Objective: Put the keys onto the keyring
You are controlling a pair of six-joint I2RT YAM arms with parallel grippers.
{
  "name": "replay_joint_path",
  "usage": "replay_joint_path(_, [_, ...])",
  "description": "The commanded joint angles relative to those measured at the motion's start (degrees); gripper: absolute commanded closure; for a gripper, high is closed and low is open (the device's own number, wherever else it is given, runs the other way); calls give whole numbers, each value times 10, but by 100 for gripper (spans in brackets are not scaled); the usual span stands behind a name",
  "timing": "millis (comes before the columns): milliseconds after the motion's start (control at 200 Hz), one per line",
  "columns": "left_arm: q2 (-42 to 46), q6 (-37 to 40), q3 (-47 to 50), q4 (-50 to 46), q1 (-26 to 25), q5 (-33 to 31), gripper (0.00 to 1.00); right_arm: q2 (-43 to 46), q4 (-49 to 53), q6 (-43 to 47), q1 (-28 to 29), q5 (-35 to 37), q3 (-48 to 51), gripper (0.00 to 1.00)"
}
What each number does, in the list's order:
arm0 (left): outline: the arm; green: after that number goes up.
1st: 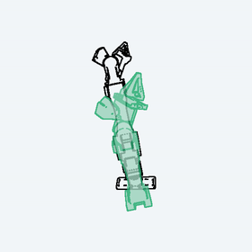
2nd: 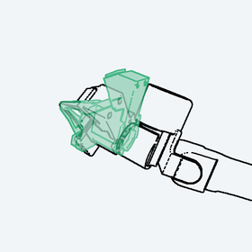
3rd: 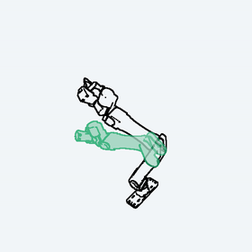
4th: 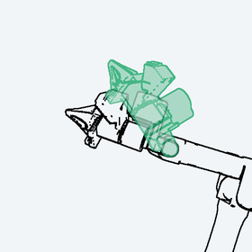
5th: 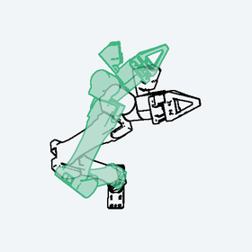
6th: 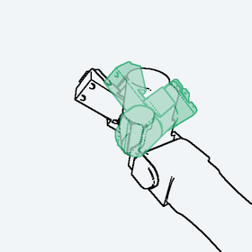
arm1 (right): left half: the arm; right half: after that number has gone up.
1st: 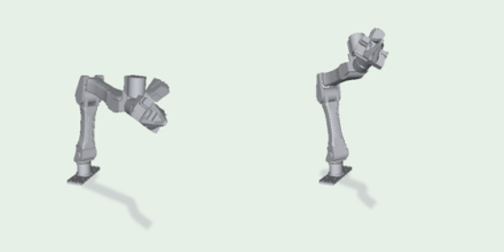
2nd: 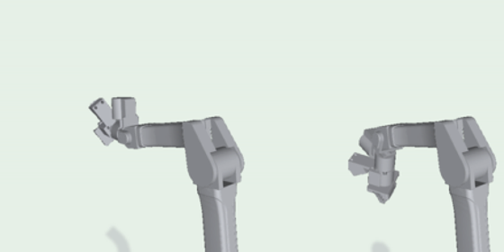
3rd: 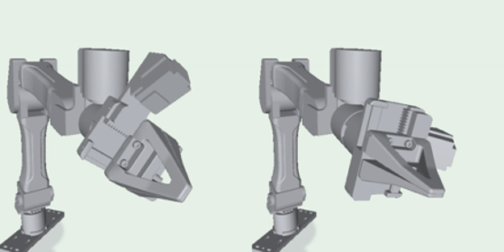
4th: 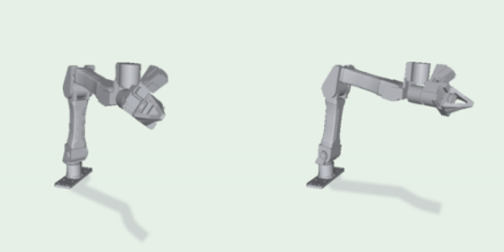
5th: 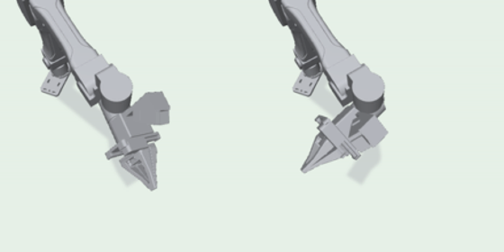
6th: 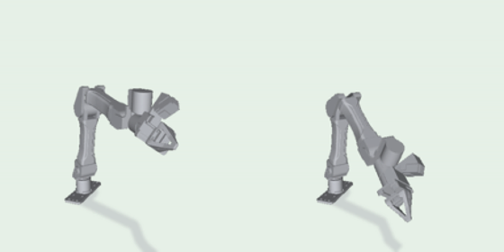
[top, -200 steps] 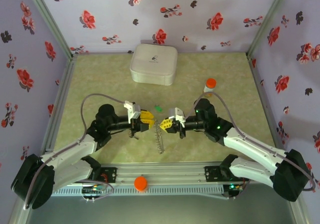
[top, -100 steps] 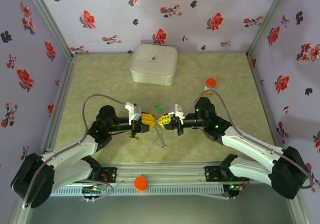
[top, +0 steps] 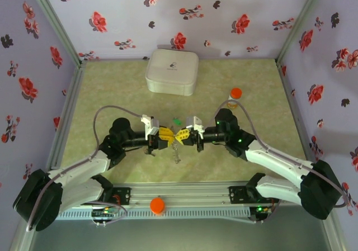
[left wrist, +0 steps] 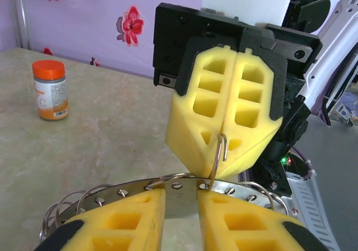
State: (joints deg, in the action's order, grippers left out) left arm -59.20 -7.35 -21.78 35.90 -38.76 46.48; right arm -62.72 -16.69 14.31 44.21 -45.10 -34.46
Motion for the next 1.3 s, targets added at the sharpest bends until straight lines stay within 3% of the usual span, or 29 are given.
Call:
replay_joint_path(0, [3,6,-10,40,-7,15,73,-7,-8,-2,9,15,-14,100])
replay_joint_path(225, [14,19,-5,30,-7,6,73,19,-40,-9,9,29,3,100])
replay_joint_path(565, [13,21,-13,20,-7,10,75,-3,1,5,11,33,-19,100])
replay_joint_path(795, [8,25,-14,22,-7,11,83,-17,4,5,13,17,-24,100])
replay_joint_path(990, [8,33,-17,10,-8,11,100,-23,0,2,16,8,-24,100])
replay_joint_path(1035, [11,42,-20,-2,-7,9,100,-22,8,6,17,13,-25,100])
replay_joint_path(1065, [14,50,-23,-15,-7,7,100,-20,19,13,17,18,-26,95])
replay_joint_path(1110, [21,71,-30,-39,-7,3,100,-15,46,27,17,34,-29,78])
replay_joint_path(1170, [33,100,-42,-87,-8,-10,100,-6,102,60,17,66,-37,68])
replay_joint_path(1295, [53,198,-89,-243,-17,-45,100,0,241,150,16,143,-70,64])
